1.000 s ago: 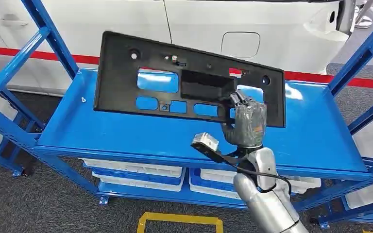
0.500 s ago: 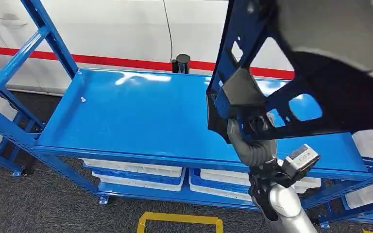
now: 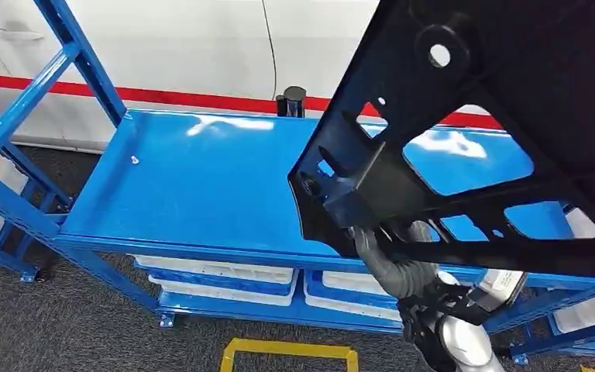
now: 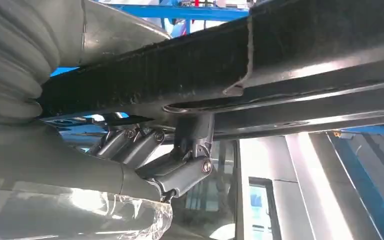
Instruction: Take the parts from the cabinet and place them on the table.
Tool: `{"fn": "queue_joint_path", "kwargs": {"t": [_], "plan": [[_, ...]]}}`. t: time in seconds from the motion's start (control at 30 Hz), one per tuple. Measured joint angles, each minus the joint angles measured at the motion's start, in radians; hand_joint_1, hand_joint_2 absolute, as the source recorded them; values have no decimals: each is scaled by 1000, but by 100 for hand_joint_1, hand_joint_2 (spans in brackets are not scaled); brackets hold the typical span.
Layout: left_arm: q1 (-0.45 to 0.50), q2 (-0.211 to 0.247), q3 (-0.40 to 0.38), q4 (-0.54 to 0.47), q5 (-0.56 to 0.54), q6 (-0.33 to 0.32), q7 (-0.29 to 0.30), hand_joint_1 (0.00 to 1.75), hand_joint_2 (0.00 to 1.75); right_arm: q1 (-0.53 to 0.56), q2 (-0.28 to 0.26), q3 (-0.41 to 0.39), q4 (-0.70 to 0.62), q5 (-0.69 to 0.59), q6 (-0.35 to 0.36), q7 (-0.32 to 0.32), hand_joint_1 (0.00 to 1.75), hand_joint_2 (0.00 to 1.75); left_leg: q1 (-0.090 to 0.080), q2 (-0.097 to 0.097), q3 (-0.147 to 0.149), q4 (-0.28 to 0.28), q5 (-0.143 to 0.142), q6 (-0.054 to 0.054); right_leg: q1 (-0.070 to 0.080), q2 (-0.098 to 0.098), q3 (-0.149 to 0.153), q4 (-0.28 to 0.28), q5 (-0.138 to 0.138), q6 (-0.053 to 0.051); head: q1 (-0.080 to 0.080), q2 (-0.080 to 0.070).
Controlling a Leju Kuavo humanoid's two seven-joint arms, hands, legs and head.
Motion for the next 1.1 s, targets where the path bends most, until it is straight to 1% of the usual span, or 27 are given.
{"fn": "queue_joint_path", "kwargs": {"t": [0.03,0.1,0.13,0.17,0.2,0.23,0.3,0.33,0.37,0.43,0.47,0.5,0.57,0.6,0.63,0.67,0.7,0.73,0.8,0.83,0.87,0.93,0.97,1.0,1.03,1.07,1.1], "plan": [[0,0,0,0,0,0,0,0,175,0,0,-2,-1,0,0,0,171,175,0,0,1,-4,2,3,4,0,-13,36,-29,-5,3,0],[0,0,0,0,1,0,0,0,175,1,-2,-3,-2,0,0,1,171,175,0,0,-2,-4,4,6,3,0,-72,182,-103,-18,6,0],[1,0,0,0,1,-3,0,0,175,5,-3,-3,-2,0,1,6,171,175,0,1,-5,-4,6,7,3,0,-103,257,-130,-19,5,0],[1,0,1,0,2,-5,0,0,175,9,-3,-4,-2,1,2,8,171,175,0,0,-8,-4,8,4,2,0,-120,301,-140,-13,6,0],[1,-1,1,0,3,-7,0,0,175,12,-4,-5,-2,3,5,11,171,175,1,0,-10,-3,11,1,0,0,-111,292,-130,-3,5,0],[1,-1,1,0,4,-7,0,0,175,13,-5,-5,-2,7,6,13,171,175,3,0,-13,-3,14,-3,-3,0,-79,235,-105,10,7,0],[1,-2,2,0,6,-10,-1,0,175,13,-5,-8,-2,9,10,16,171,175,8,-2,-18,0,20,-14,-8,0,26,51,-45,31,6,0],[1,-2,2,0,6,-11,-2,0,175,12,-5,-9,-2,11,11,17,171,175,6,-2,-23,5,22,-20,-10,-1,63,-15,-45,29,8,0],[1,-2,3,0,9,-12,-4,0,175,16,-5,-10,-2,24,12,19,171,175,5,-4,-26,7,26,-27,0,7,57,7,-21,19,5,0],[2,-2,8,0,10,-14,-4,0,175,18,-6,-13,-2,42,12,24,171,175,4,-5,-30,12,35,-38,0,9,38,4,-25,6,3,0],[2,-2,8,0,10,-15,-4,0,175,20,-6,-13,-2,48,12,27,171,175,7,-5,-32,9,39,-45,-1,9,35,4,-21,-2,5,0],[4,-1,10,0,10,-15,-4,0,175,19,-6,-14,-2,54,12,27,171,175,12,-7,-38,14,34,-50,-11,6,26,1,-12,-15,5,0],[5,-3,14,0,10,-15,-4,0,175,19,-4,-16,-2,58,12,29,171,175,15,-3,-66,95,-70,-62,-8,3,17,2,3,-36,2,0],[5,-4,15,0,10,-15,-4,0,175,20,-4,-17,-2,59,12,29,171,175,16,-3,-89,173,-129,-67,-6,2,7,3,13,-40,1,0],[5,-3,16,0,10,-15,-4,0,175,21,-5,-18,-1,61,11,31,171,175,17,-3,-110,251,-170,-71,-4,1,-4,3,21,-41,1,0],[5,-3,16,0,10,-15,-4,0,175,23,-5,-18,0,68,7,34,171,175,18,-3,-118,303,-187,-73,-2,1,-15,4,28,-40,1,0],[5,-3,17,0,11,-15,-4,0,175,24,-5,-18,1,85,-6,39,171,175,18,-3,-108,314,-183,-72,-1,1,-23,5,34,-38,1,0],[5,-3,18,0,11,-15,-4,0,175,26,-4,-19,2,105,-17,42,171,175,18,-3,-69,275,-160,-69,-1,0,-32,5,42,-37,1,0],[4,-3,18,0,13,-15,-6,0,175,28,-4,-21,3,119,-27,42,171,175,18,-3,49,113,-108,-61,-1,1,-43,5,51,-31,0,0],[3,-3,18,0,13,-15,-9,0,175,28,-4,-22,3,126,-31,41,171,175,18,-5,114,21,-107,-54,-1,1,-44,5,57,-28,0,0],[1,-3,18,0,14,-15,-12,0,175,30,-5,-25,3,131,-36,38,171,175,11,-5,127,-4,-111,-51,7,0,-51,5,63,-19,2,0],[1,-4,18,0,14,-15,-18,0,175,35,-5,-27,3,134,-40,33,171,175,3,-7,117,-1,-103,-42,3,-2,-50,3,73,-4,-1,0],[1,-4,18,0,13,-15,-19,0,175,40,-5,-28,3,136,-41,30,171,175,-1,-6,115,-1,-98,-36,0,-3,-50,-1,81,3,1,0],[1,-5,18,0,13,-15,-19,0,175,46,-6,-30,3,140,-41,29,171,175,4,-2,112,-16,-82,-21,5,-3,-54,-1,84,11,0,0],[-1,-6,18,0,12,-15,-19,0,175,52,-7,-34,3,142,-40,26,171,175,7,3,105,-21,-69,-14,1,-1,-67,18,57,5,0,0],[0,-6,18,0,12,-15,-20,0,175,54,-7,-35,3,143,-40,25,171,175,8,5,93,-21,-60,-2,1,0,-87,61,12,-4,7,0],[0,-6,18,0,12,-15,-20,0,175,56,-8,-36,3,143,-40,25,171,175,7,5,81,-21,-52,-1,1,0,-108,125,-34,-11,8,0]]}}
